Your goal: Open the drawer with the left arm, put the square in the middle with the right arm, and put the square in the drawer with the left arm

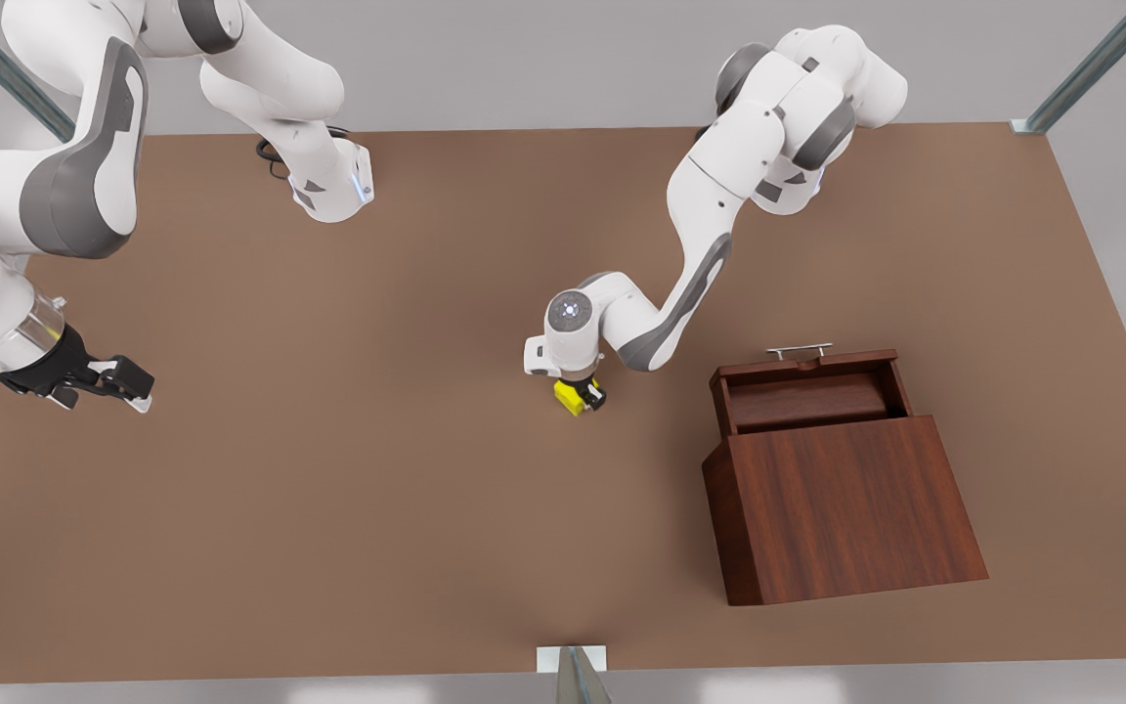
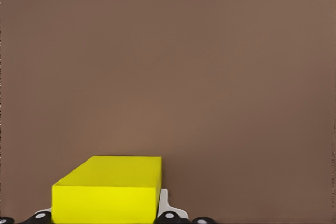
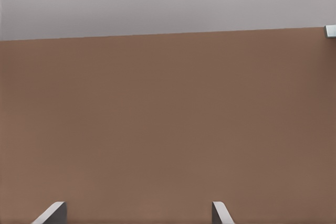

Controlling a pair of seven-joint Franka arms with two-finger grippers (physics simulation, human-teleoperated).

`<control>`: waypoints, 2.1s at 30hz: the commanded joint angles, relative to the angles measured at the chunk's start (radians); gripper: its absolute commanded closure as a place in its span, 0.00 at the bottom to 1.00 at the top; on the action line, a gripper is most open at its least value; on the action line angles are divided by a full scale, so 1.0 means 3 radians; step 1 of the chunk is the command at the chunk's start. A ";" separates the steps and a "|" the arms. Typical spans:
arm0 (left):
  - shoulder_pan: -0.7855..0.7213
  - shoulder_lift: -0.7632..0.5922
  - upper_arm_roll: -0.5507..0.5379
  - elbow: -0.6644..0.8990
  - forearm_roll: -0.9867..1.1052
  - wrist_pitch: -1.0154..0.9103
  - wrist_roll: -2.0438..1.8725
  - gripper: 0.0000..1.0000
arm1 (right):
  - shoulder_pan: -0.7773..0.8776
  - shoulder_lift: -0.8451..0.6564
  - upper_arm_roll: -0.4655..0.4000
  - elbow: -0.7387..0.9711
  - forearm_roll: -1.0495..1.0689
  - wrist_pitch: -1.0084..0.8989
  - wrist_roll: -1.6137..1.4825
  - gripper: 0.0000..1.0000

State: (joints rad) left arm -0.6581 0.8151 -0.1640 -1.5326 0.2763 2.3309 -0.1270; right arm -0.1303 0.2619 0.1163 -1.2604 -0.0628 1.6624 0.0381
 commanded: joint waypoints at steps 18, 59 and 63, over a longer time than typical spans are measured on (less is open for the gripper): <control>0.0031 -0.0866 0.0005 0.0006 -0.0175 -0.0989 0.0070 0.34 | 0.0046 0.0032 0.0001 0.0003 0.0000 0.0032 -0.0004 0.00; 0.0092 -0.1433 0.1912 -0.0485 -0.1136 -0.1705 0.3859 0.28 | 0.0061 0.0068 -0.0004 0.0008 0.0005 0.0088 0.0001 0.00; 0.0092 -0.1418 0.1912 -0.0470 -0.1141 -0.1705 0.3859 0.00 | 0.0066 0.0058 -0.0004 -0.0002 -0.0005 0.0078 0.0006 0.00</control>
State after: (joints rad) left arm -0.6305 0.3903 0.4091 -1.6745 -0.0597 1.8188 0.8194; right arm -0.1107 0.2809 0.1158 -1.2612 -0.0632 1.6865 0.0376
